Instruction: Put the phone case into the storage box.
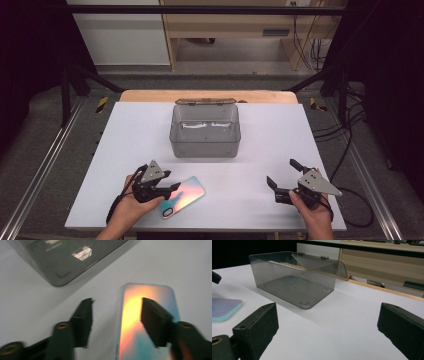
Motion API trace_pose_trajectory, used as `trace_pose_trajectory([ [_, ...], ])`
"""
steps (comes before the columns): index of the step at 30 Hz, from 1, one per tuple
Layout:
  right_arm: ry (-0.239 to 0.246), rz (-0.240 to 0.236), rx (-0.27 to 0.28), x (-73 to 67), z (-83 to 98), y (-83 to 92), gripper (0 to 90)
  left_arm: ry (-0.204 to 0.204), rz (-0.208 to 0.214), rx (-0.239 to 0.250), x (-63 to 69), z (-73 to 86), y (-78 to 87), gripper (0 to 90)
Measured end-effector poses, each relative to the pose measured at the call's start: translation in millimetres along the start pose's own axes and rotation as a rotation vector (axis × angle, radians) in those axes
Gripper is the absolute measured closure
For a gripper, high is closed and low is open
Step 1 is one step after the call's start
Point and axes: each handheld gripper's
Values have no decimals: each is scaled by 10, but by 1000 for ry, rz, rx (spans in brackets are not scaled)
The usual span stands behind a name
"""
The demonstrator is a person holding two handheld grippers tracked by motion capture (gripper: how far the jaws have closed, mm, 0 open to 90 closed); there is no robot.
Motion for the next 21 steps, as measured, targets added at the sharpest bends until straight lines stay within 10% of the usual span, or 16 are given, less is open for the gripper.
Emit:
trace_pose_trajectory([
  [6,1,-1,-1,-5,0,0,37,20,52,-13,90,151,53,54],
  [21,1,-4,-4,-12,2,-2,37,1,58,-82,232,383,-27,51],
])
Point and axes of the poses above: each handheld gripper's, and its own axes: y roughly backward along the jaws, z roughly out of its underside, x roughly to its right, and after that the axes turned 2 degrees about -z, right-handed
